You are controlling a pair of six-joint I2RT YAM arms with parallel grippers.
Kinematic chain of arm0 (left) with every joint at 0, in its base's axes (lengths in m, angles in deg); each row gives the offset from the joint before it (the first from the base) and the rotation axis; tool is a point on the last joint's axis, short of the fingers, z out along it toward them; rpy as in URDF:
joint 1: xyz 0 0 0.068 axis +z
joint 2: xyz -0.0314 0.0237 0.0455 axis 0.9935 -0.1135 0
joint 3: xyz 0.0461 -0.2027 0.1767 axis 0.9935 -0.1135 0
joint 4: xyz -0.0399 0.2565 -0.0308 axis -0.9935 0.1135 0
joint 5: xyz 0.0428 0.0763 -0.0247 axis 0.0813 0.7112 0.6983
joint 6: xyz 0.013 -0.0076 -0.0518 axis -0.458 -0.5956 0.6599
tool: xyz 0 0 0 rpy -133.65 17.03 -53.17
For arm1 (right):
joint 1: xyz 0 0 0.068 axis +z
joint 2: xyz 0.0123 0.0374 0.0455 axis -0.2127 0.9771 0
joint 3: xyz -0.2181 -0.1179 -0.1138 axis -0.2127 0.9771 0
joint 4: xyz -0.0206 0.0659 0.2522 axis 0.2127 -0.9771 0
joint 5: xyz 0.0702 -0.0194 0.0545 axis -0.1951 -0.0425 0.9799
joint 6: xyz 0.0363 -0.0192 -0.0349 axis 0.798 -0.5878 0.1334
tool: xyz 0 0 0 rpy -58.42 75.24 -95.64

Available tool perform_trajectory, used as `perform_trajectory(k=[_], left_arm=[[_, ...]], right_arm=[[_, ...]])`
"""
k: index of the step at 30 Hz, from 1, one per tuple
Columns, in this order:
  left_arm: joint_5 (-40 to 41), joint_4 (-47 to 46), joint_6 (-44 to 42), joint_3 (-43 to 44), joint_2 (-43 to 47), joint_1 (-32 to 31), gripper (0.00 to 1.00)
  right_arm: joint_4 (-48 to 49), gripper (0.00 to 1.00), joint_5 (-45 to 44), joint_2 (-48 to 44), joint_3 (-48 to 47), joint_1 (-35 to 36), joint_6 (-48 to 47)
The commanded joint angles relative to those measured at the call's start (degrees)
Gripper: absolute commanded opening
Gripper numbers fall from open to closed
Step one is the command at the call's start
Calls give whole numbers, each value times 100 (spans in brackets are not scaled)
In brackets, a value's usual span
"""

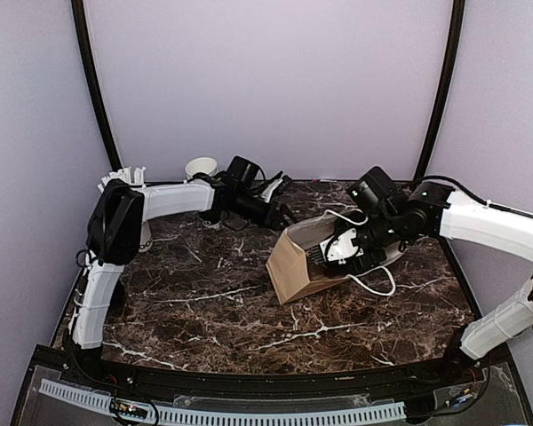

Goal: Pack the takeout coffee

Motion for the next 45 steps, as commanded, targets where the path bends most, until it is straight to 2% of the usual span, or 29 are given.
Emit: perform_trajectory(k=[1,6,19,29,45], left_arm=[[219,51,-287,-419,1076,10,66],[580,53,-355,-964,1717,34,66],[735,-145,-237,-2070,2817,54,66],[801,-297,-123,-2504,3170,54,66],[866,-441,-8,-2885,3515,55,66]], right_arm=[[-500,73,510,371,-491,-203,252],[-681,73,900,688,-819,-445,379],[-1099,73,1647,1546,-1421,-968,386],[-2057,68,1989,2606,-2321,-1269,602],[-1907,70,1764,2916,-2444,-1299,1209]])
